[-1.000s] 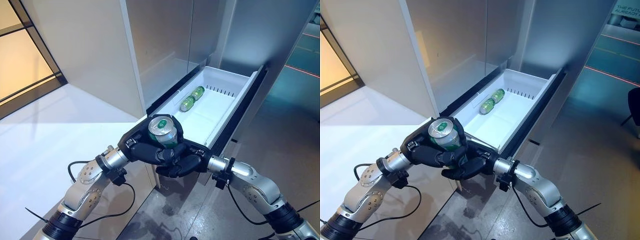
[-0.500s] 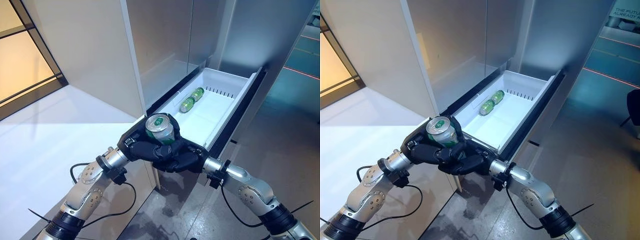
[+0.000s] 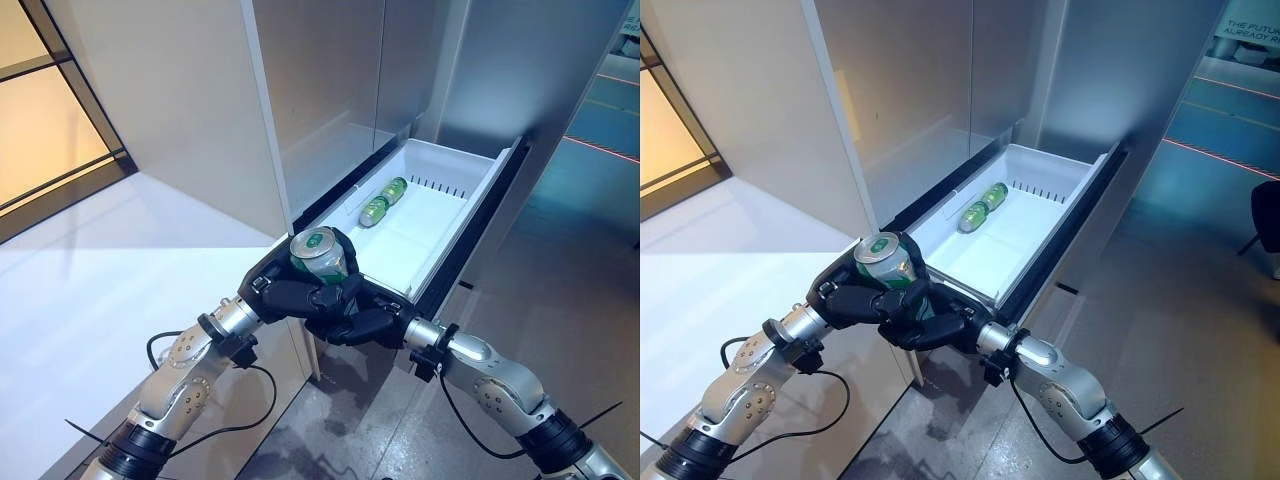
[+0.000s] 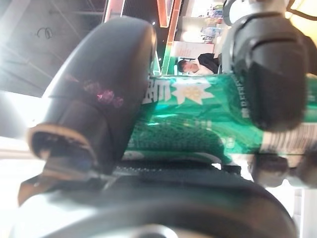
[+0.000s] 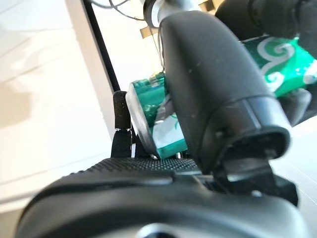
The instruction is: Put drinks into fridge and close the fridge
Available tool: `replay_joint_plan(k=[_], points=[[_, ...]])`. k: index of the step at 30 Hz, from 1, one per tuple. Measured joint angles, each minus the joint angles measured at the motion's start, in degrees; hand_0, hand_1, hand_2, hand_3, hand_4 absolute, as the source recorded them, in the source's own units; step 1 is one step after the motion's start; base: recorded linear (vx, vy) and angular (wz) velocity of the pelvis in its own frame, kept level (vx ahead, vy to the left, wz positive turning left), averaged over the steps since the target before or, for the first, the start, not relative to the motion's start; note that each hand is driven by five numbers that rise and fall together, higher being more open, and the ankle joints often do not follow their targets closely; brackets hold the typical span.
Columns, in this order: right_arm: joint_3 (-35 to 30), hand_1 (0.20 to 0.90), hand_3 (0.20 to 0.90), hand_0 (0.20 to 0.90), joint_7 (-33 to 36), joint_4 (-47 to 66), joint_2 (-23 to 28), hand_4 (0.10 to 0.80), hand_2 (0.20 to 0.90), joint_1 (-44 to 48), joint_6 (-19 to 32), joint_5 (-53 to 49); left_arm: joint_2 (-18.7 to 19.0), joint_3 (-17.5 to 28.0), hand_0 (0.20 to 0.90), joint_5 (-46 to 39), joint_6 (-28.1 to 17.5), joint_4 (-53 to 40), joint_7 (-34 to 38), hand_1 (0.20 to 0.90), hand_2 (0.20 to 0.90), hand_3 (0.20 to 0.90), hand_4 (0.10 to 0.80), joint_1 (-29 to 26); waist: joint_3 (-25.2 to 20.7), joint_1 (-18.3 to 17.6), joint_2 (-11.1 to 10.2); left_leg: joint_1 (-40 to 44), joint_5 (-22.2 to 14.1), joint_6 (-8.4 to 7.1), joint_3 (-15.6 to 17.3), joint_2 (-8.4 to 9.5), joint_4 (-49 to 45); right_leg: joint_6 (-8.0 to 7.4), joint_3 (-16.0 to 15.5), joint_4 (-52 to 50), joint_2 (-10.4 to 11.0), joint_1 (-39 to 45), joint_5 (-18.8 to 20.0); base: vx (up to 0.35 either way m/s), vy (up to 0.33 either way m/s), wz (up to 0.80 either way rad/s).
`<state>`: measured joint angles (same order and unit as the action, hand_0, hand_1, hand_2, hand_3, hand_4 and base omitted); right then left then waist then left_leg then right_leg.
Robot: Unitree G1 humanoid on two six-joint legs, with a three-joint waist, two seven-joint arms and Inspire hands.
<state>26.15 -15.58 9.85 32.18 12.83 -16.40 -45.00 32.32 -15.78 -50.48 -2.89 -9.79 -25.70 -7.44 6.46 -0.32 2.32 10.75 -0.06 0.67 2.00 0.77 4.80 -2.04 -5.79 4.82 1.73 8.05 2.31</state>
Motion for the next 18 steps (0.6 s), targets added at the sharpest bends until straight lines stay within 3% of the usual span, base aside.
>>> replay_joint_plan(k=[16, 17, 18], points=[[0.4, 0.300, 0.200, 0.300, 0.0, 0.7, 3.6, 0.100, 0.300, 2.5, -0.1, 0.1, -0.2, -0.5, 0.300, 0.0, 0.2, 0.6, 0.3, 0.300, 0.300, 0.200, 0.100, -2.1, 0.2, -0.1, -0.4, -0.1, 0.0, 0.00, 0.0, -0.01, 0.0, 0.00, 0.1, 0.0, 0.0, -0.1, 0.0, -0.006, -0.004, 0.00], [0.4, 0.300, 0.200, 0.300, 0.1, 0.8, 3.8, 0.100, 0.300, 2.8, -0.1, 0.1, -0.2, -0.5, 0.392, 0.0, 0.1, 0.6, 0.3, 0.392, 0.392, 0.307, 0.207, -2.2, 0.2, -0.1, -0.4, -0.1, 0.0, 0.00, 0.0, -0.01, 0.0, 0.00, 0.1, 0.0, 0.0, -0.1, 0.0, 0.000, 0.000, 0.00], [0.4, 0.300, 0.200, 0.300, 0.2, 0.9, 3.9, 0.100, 0.300, 2.9, -0.2, 0.2, -0.2, -0.5, 0.378, 0.0, 0.0, 0.6, 0.3, 0.378, 0.378, 0.291, 0.191, -2.3, 0.2, -0.1, -0.4, -0.1, 0.0, 0.00, 0.0, -0.01, 0.0, 0.00, 0.1, 0.0, 0.0, -0.1, 0.0, 0.000, 0.000, 0.00]])
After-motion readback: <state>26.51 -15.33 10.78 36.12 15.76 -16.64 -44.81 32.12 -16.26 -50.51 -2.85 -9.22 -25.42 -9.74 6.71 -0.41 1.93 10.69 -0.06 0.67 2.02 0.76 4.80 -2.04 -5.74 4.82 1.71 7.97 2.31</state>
